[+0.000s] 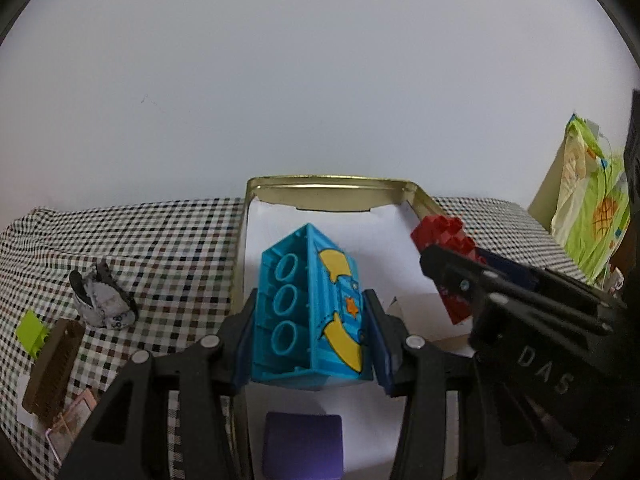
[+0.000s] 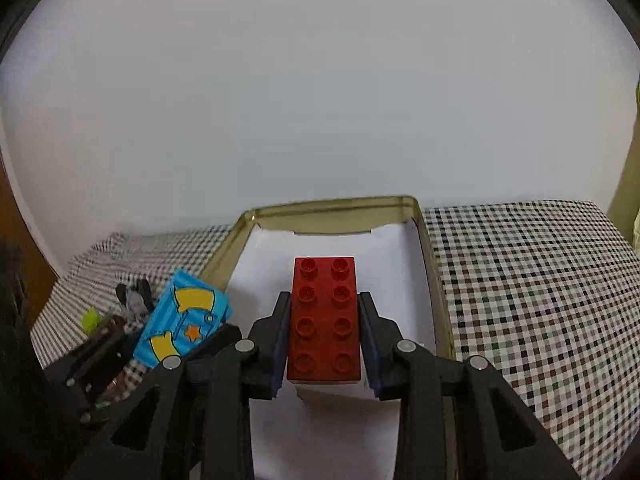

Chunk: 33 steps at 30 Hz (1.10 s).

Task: Organize rigid objects
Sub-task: 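Place the red brick in the tray with the right tool while the left tool places the blue block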

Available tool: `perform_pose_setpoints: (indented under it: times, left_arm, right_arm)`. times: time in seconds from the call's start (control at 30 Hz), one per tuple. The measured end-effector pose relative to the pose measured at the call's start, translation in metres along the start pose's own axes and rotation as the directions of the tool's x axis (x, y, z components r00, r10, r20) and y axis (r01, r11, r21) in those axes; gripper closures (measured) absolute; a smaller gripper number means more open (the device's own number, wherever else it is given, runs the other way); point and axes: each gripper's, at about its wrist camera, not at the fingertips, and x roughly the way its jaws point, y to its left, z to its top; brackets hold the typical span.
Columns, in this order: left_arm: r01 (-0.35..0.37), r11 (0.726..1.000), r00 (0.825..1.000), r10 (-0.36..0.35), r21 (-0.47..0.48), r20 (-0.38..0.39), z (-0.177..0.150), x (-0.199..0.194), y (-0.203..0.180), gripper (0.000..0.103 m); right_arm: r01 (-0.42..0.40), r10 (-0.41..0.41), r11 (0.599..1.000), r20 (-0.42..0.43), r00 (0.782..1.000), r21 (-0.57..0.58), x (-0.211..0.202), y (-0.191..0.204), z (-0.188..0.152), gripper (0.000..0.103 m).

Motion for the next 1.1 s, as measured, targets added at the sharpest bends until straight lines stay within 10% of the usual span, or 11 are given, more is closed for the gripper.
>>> perform_pose_setpoints:
  times: [0.47, 0.63, 0.8, 1.1]
  left_arm:
    - [-0.070, 0.997, 0.997, 0.071, 0.037, -0.038, -0.006, 0.005, -0.004, 0.056]
    - [-0.019, 0.999, 1.000, 0.019, 0.036, -0.005, -0.008, 0.000, -0.007, 0.027]
    - [-0.040, 0.999, 0.997, 0.038, 0.030, 0.071, -0.010, -0.016, -0.011, 0.004]
    - [-0.136, 0.990, 0.977, 0.129, 0.034, 0.170, -0.021, -0.038, 0.002, 0.001]
  right_arm:
    - [-0.007, 0.007, 1.000, -0.045, 0.999, 0.003, 0.009, -0.002, -0.006, 0.068]
    - [-0.011, 0.011, 1.000, 0.003, 1.000, 0.025, 0.005, -0.008, -0.007, 0.032]
    - [-0.042, 0.038, 0.997, 0.079, 0.996, 0.058, -0.008, -0.013, -0.006, 0.029]
    - [0.011, -0.023, 0.998, 0.219, 0.976, 0.057, -0.028, -0.011, -0.013, 0.028]
